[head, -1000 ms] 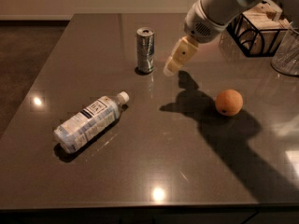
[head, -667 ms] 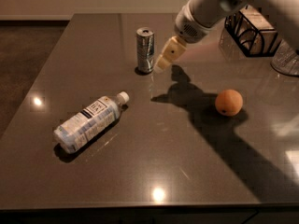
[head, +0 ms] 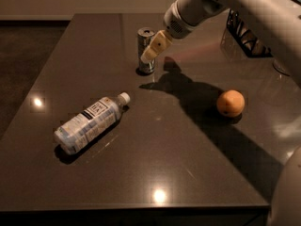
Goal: Knock redbull can over
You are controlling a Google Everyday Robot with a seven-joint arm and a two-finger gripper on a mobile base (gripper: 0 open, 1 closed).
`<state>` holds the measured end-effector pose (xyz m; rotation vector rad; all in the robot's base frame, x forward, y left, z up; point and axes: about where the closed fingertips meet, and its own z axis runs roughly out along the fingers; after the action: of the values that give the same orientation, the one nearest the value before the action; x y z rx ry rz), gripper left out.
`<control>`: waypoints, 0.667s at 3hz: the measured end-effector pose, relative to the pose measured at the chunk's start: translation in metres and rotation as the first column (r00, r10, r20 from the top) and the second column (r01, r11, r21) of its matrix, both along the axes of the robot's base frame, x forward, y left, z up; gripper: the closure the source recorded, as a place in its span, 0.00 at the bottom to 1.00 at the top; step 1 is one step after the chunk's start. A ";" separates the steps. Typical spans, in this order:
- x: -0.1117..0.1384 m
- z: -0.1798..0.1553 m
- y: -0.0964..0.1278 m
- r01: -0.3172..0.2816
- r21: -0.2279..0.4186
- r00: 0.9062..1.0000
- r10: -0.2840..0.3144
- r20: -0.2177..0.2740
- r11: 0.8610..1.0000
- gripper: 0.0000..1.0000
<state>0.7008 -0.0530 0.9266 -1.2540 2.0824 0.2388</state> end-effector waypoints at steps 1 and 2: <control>0.014 0.000 0.017 0.014 0.051 1.000 -0.014 -0.002 0.999 0.00; 0.018 -0.005 0.037 0.001 0.104 0.999 0.003 -0.035 0.995 0.25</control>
Offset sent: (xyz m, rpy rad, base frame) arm 0.0240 0.0501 -0.0058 0.1508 0.0515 0.0053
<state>0.7187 -0.0162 0.9212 -1.1963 2.0714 0.3674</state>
